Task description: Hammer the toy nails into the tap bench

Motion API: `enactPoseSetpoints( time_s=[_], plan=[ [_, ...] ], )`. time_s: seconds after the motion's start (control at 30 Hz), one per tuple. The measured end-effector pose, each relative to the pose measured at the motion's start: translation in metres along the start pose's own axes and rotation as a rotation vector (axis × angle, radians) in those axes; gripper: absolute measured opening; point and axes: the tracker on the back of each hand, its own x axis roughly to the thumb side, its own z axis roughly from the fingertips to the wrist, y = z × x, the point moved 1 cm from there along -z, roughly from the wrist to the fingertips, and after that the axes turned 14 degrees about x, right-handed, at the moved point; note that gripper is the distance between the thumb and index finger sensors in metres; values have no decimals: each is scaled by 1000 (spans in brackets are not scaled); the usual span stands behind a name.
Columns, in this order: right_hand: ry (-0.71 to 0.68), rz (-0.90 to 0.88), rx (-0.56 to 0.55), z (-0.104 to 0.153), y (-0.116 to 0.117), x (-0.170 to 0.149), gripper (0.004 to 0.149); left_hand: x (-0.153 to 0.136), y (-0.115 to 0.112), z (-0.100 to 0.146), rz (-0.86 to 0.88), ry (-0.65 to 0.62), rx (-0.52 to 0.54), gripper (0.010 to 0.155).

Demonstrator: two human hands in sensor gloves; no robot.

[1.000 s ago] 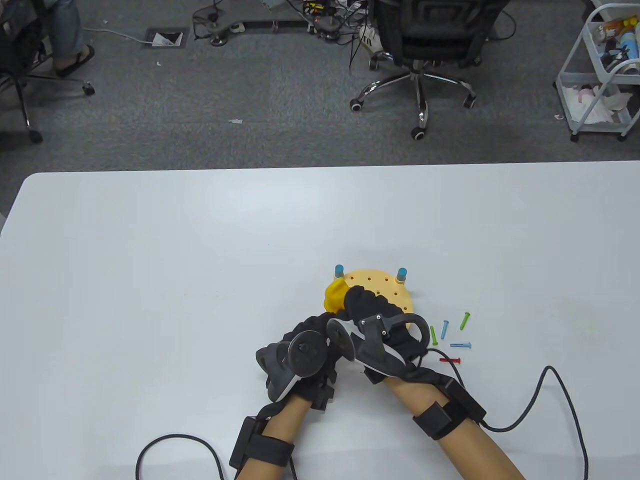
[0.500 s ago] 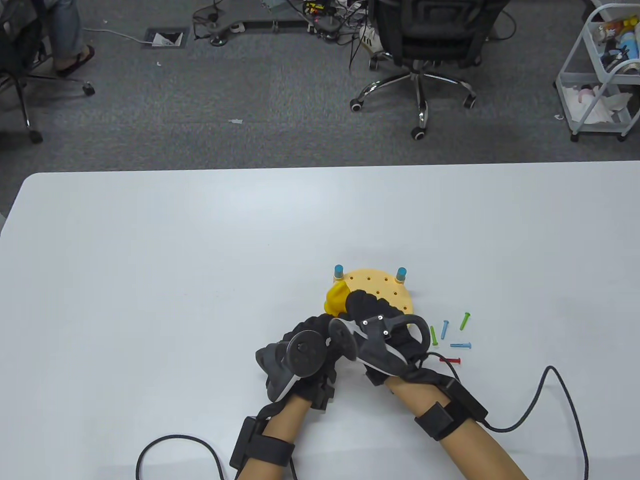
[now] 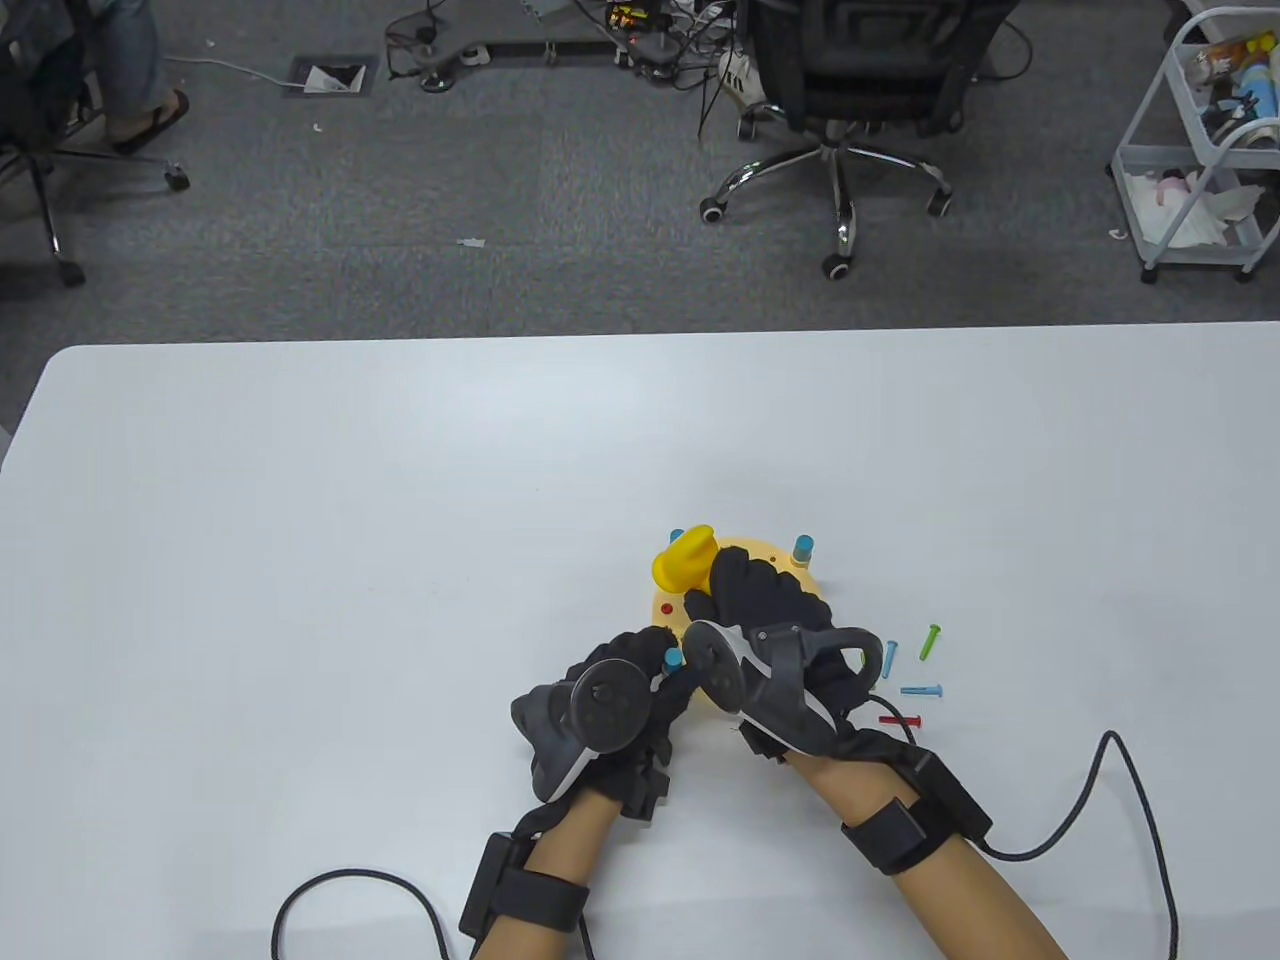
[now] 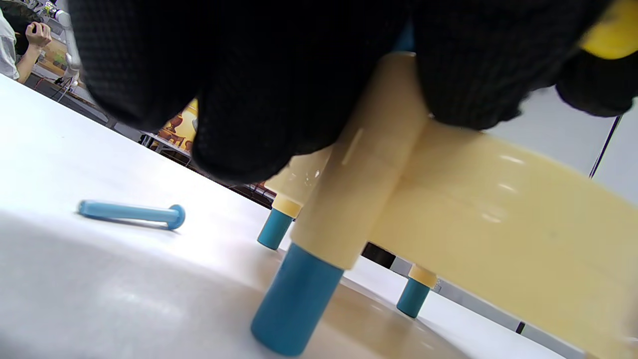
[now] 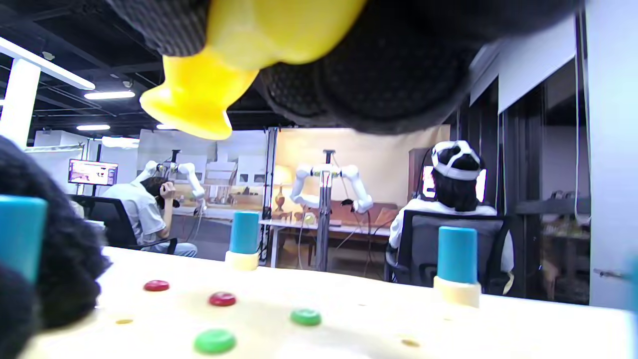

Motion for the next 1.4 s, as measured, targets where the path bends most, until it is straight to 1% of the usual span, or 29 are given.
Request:
enactPoseSetpoints(
  time_s=[0.07, 0.1, 0.13, 0.17, 0.23, 0.3, 0.33, 0.4, 0.43, 0.5, 0.53, 0.57, 0.63, 0.67, 0.73, 0.77, 0.83, 0.9, 0.97, 1.03, 1.13, 1.17, 1.23, 1.33, 1.4],
  plan=[
    [-51, 71, 69, 0, 16, 9, 65, 0, 0, 0, 0, 0, 0, 54],
    [-66, 109, 123, -1, 23, 12, 64, 0, 0, 0, 4, 1, -2, 54],
    [-64, 144, 208, -2, 30, 14, 64, 0, 0, 0, 5, 0, -3, 54],
    [-40, 133, 214, -1, 32, 10, 64, -1, 0, 0, 7, 1, -3, 53],
    [-66, 63, 198, -3, 29, 5, 64, -1, 0, 0, 15, 0, -6, 54],
    [-35, -26, 24, 3, 14, -5, 64, -2, 0, -1, 22, 3, -12, 54],
    [-39, -41, -7, 4, 7, -8, 65, -2, -1, -1, 22, 4, -14, 54],
    [-38, -66, -15, 7, -6, -20, 65, -1, 0, -1, 27, 0, -26, 54],
    [-39, -103, -33, 9, -11, -29, 65, -2, 1, -4, 37, -11, -69, 56],
    [-24, -144, -42, 12, -16, -48, 65, -3, 7, -10, 69, -37, -242, 65],
    [-9, -169, -48, 14, -17, -64, 65, -6, 15, -13, 83, -33, -317, 65],
    [6, -196, -57, 17, -16, -81, 65, -10, 24, -15, 65, -2, -313, 61],
    [35, -235, -51, 22, -10, -111, 65, -22, 35, -19, -11, 50, -202, 52],
    [50, -249, -36, 24, -6, -126, 65, -27, 36, -20, -65, 83, -180, 50],
    [96, -267, -15, 29, 4, -156, 65, -37, 29, -22, -211, 151, -211, 51],
    [101, -271, -11, 29, 7, -162, 65, -39, 26, -22, -247, 160, -219, 52],
    [145, -287, 4, 33, 17, -189, 65, -41, 9, -24, -339, 151, -259, 53],
    [178, -298, 13, 36, 26, -208, 65, -39, -5, -28, -397, 135, -302, 56],
    [209, -302, 16, 39, 36, -225, 65, -35, -16, -33, -450, 119, -300, 58],
    [231, -304, 37, 39, 42, -234, 65, -31, -25, -39, -503, 103, -298, 57],
    [265, -302, 44, 39, 47, -245, 65, -26, -37, -46, -593, 69, -355, 54],
    [273, -301, 49, 39, 49, -248, 65, -23, -37, -48, -647, 55, -340, 52],
    [282, -300, 51, 39, 51, -250, 65, -23, -39, -49, -608, 54, -344, 45],
    [278, -285, 55, 40, 53, -249, 65, -28, -37, -48, -567, 74, -341, 46],
    [273, -283, 54, 41, 54, -247, 65, -29, -37, -46, -557, 82, -357, 50]
  ],
)
